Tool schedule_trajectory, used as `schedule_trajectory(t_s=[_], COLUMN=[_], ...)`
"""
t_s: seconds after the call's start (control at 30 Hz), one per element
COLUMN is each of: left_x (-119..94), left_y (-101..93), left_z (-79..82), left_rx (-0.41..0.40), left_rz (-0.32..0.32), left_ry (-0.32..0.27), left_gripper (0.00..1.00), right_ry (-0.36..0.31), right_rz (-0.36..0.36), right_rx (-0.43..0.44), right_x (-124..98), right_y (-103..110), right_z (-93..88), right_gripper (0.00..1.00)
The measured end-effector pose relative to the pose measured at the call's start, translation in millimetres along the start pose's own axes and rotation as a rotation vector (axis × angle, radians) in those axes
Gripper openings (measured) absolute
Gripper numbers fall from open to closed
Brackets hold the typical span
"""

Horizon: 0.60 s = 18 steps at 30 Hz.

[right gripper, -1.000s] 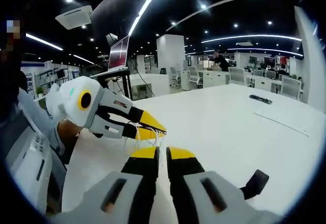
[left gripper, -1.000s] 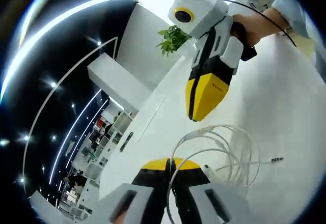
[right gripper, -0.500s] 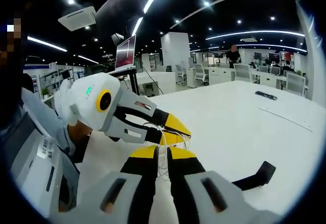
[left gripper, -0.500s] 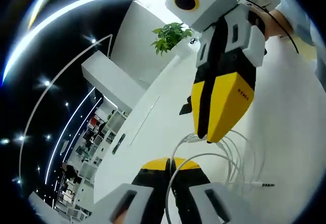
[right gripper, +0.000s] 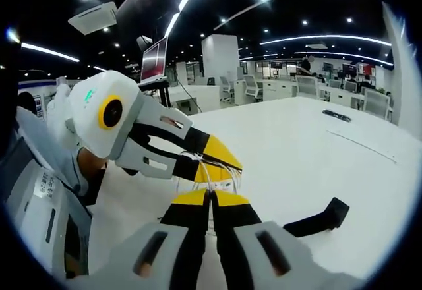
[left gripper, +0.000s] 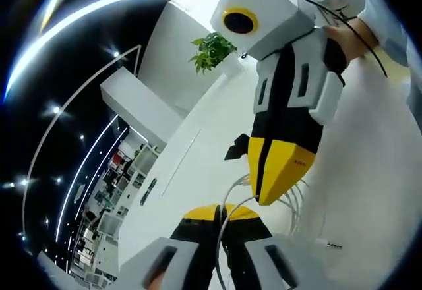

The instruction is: Peel open the Velcro strap on the desktop, arrange the wired earphones neatly onto it, and close the Velcro strap to secure them.

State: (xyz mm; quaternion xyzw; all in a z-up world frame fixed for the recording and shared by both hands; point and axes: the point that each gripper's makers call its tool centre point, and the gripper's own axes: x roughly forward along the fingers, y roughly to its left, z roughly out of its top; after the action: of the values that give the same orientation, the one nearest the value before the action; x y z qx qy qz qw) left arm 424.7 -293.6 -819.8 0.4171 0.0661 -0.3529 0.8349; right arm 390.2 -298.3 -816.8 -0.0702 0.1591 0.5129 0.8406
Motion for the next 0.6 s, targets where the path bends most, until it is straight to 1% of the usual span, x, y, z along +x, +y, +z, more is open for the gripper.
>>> schedule_trajectory(t_s=[0.2,0.33,0.4,0.47,0.6], left_x=[5.7,9.9,12.1,14.6,20.6], left_y=[-9.2,-16.0,-20.6,-27.6,-34.1], left_z=[12.8,24.8,30.6,35.2,44.0], left_rx=[-0.021,-0.041,-0.052,-0.063,-0.090], left_rz=[-0.043,-0.077,-0.103,-0.142,-0.198], left_ry=[-0.023,-0.053,-0.068,-0.076,-0.074], left_gripper=[0.05,0.05,0.05,0.05,0.05], right_ry=[-0.004,0.003,0.008,0.016,0.032], right_rz=[-0.059,-0.102,-0.116,-0.132,-0.159], right_rx=[0.004,-0.002,0.001,0.009,0.024], right_x=[-23.7,-39.5,-45.2,-51.4,-62.3], right_y=[-11.7,-19.5,-22.7,-26.7,-34.4], right_z=[-1.5,-6.2,-8.9,-12.3,-19.8], right_gripper=[0.04,0.04,0.04,0.04,0.04])
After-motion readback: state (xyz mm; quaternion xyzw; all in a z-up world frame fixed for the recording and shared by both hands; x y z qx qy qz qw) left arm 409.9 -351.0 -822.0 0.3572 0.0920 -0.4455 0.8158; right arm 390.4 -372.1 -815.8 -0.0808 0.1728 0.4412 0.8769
